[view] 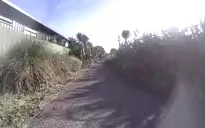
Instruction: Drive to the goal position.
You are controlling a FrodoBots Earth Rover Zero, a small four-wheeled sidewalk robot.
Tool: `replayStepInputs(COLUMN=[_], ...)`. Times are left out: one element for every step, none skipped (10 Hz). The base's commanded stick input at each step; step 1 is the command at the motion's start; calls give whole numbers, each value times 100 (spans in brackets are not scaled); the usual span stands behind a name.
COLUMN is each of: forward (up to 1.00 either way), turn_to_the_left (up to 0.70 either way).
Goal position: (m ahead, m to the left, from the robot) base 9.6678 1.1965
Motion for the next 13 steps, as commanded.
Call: replayStepInputs(forward=[38,38,38,38,44,44,45,45,45,45,45,45,45], turn_to_the_left=[0,0,0,0,0,0,0,0,0,0,0,0,0])
